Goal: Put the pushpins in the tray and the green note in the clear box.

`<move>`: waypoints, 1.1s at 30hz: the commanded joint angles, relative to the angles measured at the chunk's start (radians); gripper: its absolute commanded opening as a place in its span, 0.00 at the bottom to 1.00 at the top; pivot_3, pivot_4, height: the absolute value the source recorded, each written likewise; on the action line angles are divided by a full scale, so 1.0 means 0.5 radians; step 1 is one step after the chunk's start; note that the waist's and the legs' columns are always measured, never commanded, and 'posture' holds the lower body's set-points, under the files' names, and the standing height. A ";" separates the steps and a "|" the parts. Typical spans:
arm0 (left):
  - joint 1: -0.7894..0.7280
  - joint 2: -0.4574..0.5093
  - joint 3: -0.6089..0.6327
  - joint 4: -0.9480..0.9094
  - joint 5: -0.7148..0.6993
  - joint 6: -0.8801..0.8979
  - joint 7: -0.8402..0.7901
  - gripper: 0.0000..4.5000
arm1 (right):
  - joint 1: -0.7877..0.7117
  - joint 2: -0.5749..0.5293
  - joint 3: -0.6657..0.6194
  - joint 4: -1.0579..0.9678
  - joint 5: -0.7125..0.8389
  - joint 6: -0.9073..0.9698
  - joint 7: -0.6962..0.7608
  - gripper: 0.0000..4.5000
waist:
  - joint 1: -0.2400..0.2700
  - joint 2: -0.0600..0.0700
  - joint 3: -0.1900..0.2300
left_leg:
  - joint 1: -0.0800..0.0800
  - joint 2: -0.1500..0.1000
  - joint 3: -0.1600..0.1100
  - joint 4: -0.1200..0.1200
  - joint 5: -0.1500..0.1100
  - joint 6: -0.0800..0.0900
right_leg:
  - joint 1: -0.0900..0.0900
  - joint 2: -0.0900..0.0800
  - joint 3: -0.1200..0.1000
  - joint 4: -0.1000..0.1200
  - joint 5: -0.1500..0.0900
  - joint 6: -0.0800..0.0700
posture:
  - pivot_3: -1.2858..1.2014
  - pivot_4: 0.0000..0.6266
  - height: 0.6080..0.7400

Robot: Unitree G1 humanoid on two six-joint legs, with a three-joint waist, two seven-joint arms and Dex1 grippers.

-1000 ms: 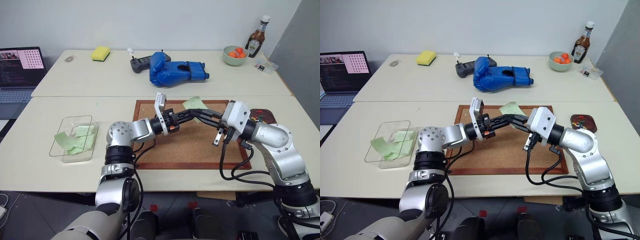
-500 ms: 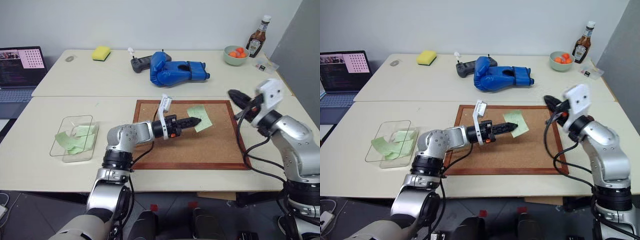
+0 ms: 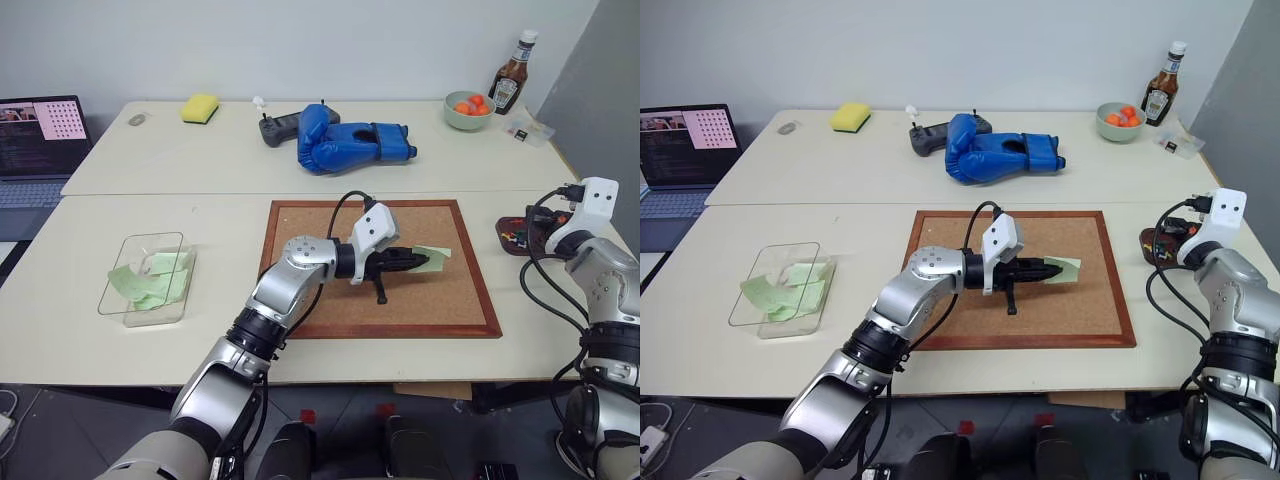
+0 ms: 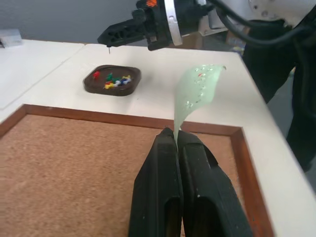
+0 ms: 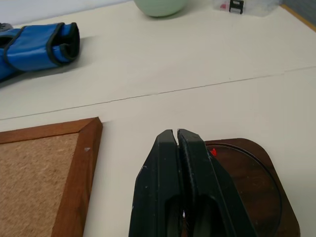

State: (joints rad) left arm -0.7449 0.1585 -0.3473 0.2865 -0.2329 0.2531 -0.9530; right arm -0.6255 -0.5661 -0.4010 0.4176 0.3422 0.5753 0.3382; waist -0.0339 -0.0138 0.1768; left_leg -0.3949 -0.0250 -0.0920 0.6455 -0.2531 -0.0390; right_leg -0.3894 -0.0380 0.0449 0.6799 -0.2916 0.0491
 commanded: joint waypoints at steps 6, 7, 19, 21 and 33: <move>0.024 0.021 0.019 -0.119 0.009 0.027 -0.048 0.02 | -0.229 -0.087 0.000 0.581 -0.075 -0.314 0.034 0.00 | -0.001 0.000 0.000 | 0.000 0.000 0.000 0.000 -0.001 0.001 | 0.000 -0.001 0.000 0.000 0.000 0.000 | 0.52 0.24 1.00; 0.027 0.027 0.017 -0.125 0.014 0.033 -0.048 0.01 | -0.239 -0.088 -0.002 0.620 -0.079 -0.342 0.033 0.05 | -0.001 0.000 0.000 | 0.000 0.000 0.001 0.000 -0.001 0.001 | 0.000 -0.001 0.000 0.000 0.000 0.000 | 0.52 0.24 1.00; 0.021 0.017 0.030 -0.129 0.012 0.056 -0.056 0.00 | -0.260 -0.107 -0.003 0.726 -0.081 -0.420 0.036 0.62 | -0.002 0.000 0.000 | 0.000 0.000 0.000 0.001 -0.001 0.001 | 0.000 -0.001 0.000 0.000 0.000 0.000 | 0.52 0.24 1.00; 0.017 0.013 0.028 -0.118 0.016 0.051 -0.060 0.00 | -0.253 -0.116 -0.008 0.721 -0.080 -0.419 0.034 0.69 | -0.002 0.000 0.000 | 0.000 0.000 0.000 0.001 -0.001 0.001 | 0.000 -0.001 0.000 0.000 0.000 0.000 | 0.52 0.24 1.00; -0.005 0.054 0.126 -0.080 -0.004 0.081 -0.027 0.00 | 0.033 -0.111 -0.002 -0.040 0.105 -0.142 0.196 0.99 | -0.003 0.000 0.000 | -0.001 0.000 -0.002 0.001 -0.001 0.001 | 0.000 -0.001 -0.001 0.000 0.000 0.000 | 0.52 0.24 1.00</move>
State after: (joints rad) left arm -0.7266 0.1781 -0.3210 0.2678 -0.2230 0.2967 -0.9732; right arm -0.6245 -0.6087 -0.3993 0.5157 0.3702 0.4761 0.4211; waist -0.0355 -0.0138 0.1767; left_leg -0.3953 -0.0249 -0.0930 0.6461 -0.2534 -0.0385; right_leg -0.3894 -0.0383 0.0443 0.6801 -0.2915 0.0492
